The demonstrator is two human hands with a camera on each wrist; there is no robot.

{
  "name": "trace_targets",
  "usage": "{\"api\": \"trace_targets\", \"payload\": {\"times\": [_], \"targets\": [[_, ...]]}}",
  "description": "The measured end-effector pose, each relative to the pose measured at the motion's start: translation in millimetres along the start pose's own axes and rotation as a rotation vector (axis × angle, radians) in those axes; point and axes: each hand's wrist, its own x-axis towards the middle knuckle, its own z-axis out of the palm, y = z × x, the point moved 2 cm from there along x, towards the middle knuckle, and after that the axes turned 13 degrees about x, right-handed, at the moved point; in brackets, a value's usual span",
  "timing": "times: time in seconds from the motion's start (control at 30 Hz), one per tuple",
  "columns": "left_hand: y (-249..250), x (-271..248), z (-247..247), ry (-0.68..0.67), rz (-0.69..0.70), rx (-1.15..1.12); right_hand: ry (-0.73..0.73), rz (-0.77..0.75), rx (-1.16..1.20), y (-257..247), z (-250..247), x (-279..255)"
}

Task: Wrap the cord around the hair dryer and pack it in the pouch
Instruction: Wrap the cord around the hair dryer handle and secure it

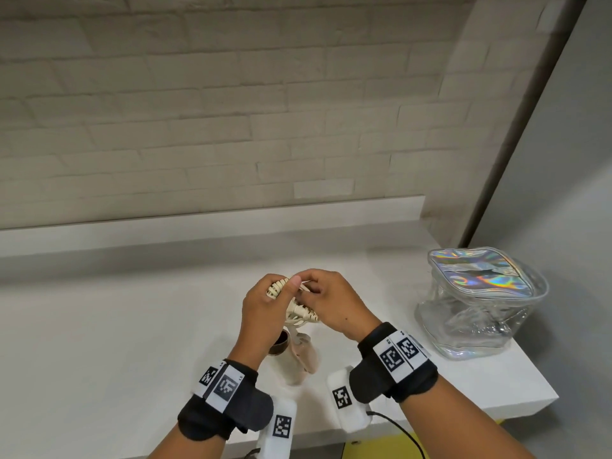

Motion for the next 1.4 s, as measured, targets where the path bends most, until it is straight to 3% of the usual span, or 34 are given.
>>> {"api": "trace_targets", "payload": {"times": [0.1, 0.2, 0.33, 0.4, 0.53, 0.7, 0.8, 0.9, 1.1, 1.2, 1.27, 1.33, 1.4], "targets": [[1, 3, -5, -0.011, -0.061, -0.151, -0.135, 0.076, 0.004, 1, -8, 2], [7, 6, -6, -0.038, -0.049, -0.224, -0.12, 0.112, 0.05, 3, -16, 7], [8, 4, -4, -0.026, -0.033, -0.21, -0.117, 0.032, 0.107, 1, -16, 8], [6, 2, 0, -0.048, 0.014, -0.109, -0.144, -0.035, 0.001, 2, -11, 8], [10, -3, 6, -0.057, 0.1, 0.045, 0.0, -0.266, -0.273, 2, -1, 7], [4, -2, 5, 0.009, 0.124, 0.062, -0.016, -0.214, -0.264, 7, -1, 9], [5, -1, 3, 0.1, 0.138, 0.072, 0.027, -0.087, -0.035, 9, 4, 7], [1, 0, -1, 0.134, 0.118, 0.057, -0.021, 0.028, 0.198, 8, 6, 1], [-1, 3, 0, 0.065, 0.066, -0.038, -0.115, 0.206, 0.812, 17, 7, 2], [3, 2, 3, 0.008, 0.064, -0.04, -0.152, 0.269, 0.995, 15, 8, -2], [2, 3, 3, -0.008, 0.035, -0.038, -0.136, 0.22, 0.829, 12, 5, -5], [-3, 7, 0, 0.022, -0.001, -0.012, -0.12, 0.099, 0.344, 8, 1, -8], [-7, 12, -7, 0.095, -0.034, 0.021, 0.013, -0.045, -0.128, 5, -5, -9]]}}
